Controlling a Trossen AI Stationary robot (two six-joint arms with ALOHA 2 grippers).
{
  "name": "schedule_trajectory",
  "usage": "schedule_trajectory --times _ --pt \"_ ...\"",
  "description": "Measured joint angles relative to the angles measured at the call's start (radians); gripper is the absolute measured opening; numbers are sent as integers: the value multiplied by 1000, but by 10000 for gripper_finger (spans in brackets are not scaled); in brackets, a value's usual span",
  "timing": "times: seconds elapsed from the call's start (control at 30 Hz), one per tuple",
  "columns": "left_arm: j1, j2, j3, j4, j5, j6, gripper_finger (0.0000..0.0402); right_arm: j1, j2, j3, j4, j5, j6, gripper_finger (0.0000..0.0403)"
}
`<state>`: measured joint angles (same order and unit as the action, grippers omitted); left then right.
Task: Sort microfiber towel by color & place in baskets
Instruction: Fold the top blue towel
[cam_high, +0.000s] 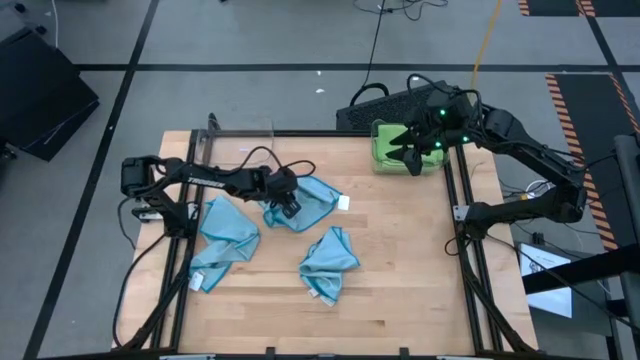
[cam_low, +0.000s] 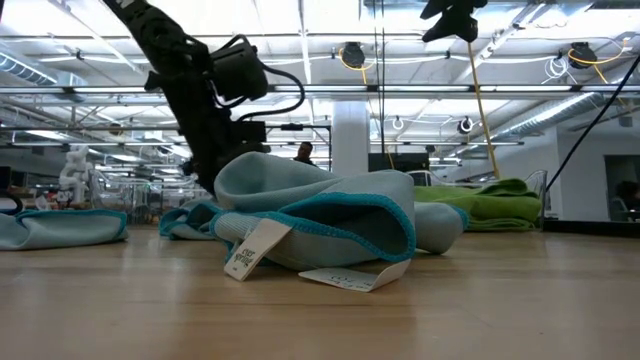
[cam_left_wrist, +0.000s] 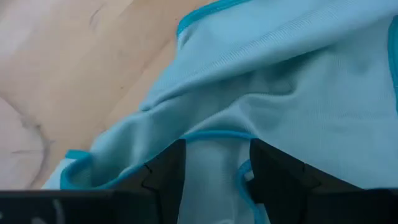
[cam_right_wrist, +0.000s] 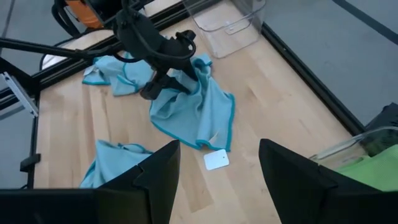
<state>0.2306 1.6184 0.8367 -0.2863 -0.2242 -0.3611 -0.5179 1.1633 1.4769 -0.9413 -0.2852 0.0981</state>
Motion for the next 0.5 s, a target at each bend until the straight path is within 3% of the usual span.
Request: schedule_trajectory --times 0.13,0.37,0.5 --pt "-4 0 -28 45 13 -8 177 0 0 0 0 0 14 210" --pt "-7 0 -26 63 82 -13 126 0 0 0 -1 -2 25 210" --pt "-34 0 -24 70 90 -15 127 0 0 0 -2 -4 24 210"
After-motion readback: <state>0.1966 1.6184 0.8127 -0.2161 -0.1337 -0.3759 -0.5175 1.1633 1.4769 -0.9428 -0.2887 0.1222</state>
